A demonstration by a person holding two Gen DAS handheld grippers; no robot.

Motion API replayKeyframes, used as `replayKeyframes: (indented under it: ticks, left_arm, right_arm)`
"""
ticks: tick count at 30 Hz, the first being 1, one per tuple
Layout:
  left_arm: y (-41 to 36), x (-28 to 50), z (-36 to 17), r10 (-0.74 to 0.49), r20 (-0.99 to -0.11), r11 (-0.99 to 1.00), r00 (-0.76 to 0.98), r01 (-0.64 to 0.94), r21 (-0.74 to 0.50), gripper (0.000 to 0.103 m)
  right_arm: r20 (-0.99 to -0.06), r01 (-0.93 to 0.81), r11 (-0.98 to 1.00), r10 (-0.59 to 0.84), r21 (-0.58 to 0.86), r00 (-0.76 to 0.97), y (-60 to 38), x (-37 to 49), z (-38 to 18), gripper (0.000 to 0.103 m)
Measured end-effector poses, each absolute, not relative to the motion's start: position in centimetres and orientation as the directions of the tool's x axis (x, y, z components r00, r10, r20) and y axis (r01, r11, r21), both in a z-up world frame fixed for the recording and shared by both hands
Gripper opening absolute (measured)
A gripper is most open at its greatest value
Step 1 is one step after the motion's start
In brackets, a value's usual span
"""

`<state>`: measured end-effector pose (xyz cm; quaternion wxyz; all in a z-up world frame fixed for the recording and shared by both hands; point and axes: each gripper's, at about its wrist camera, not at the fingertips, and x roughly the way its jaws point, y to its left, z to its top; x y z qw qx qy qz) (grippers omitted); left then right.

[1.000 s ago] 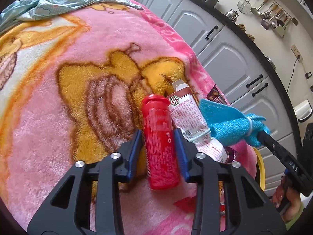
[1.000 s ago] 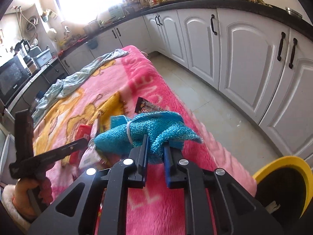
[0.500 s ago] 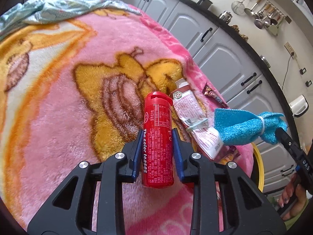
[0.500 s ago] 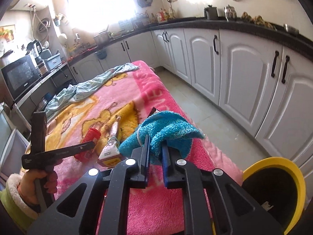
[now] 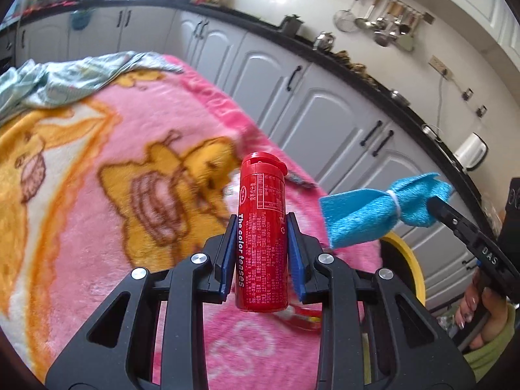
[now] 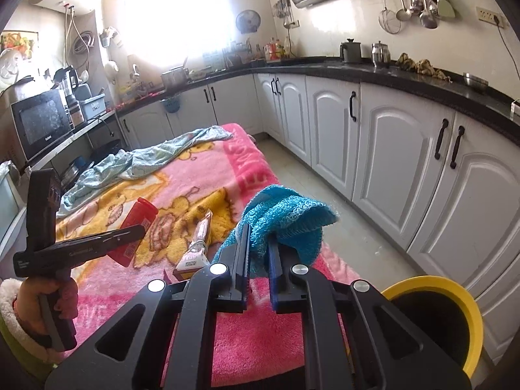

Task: Collect trash
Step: 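Carry the red can and blue cloth over the yellow bin with both grippers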

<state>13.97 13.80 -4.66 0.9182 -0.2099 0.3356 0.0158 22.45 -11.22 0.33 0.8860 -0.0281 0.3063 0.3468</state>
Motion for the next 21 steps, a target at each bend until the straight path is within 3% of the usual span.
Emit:
replayKeyframes:
  ticks: [21]
  left_arm:
    - [5.9, 14.7, -1.3, -0.217, -0.564, 0.942, 0.797, 0.018, -0.336, 0.022]
  right_arm:
    - [-0.492, -0.586, 0.799, 0.568, 0.137, 0.66, -18.6, 18.6, 4.0, 0.006]
